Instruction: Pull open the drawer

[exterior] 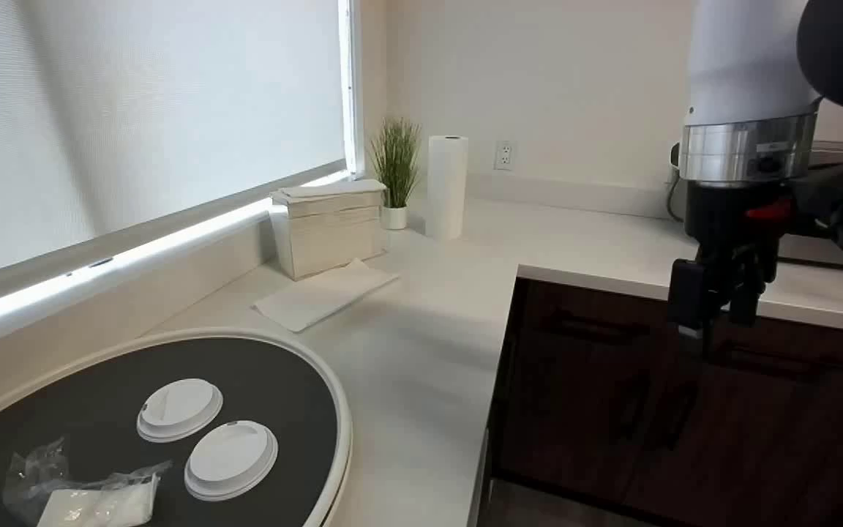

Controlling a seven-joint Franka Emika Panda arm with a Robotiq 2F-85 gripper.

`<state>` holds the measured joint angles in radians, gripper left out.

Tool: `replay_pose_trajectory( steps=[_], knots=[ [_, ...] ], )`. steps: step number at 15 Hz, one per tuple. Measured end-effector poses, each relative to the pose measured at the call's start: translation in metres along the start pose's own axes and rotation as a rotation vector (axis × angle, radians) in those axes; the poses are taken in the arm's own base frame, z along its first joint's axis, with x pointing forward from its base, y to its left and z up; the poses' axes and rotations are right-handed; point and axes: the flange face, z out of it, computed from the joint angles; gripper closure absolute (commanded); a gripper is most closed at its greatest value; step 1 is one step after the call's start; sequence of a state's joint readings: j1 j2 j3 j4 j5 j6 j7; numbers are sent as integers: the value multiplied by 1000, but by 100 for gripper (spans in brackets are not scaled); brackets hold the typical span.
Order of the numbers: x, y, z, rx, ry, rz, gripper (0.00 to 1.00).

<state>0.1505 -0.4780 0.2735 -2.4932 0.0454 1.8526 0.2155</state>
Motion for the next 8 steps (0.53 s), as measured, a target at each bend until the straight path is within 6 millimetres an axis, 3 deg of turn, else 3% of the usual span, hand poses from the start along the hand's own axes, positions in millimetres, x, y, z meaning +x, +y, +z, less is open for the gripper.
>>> replay_pose_trajectory(
  steps=[8],
  knots=[
    [0,2,0,-17,4,-4,0]
  ],
)
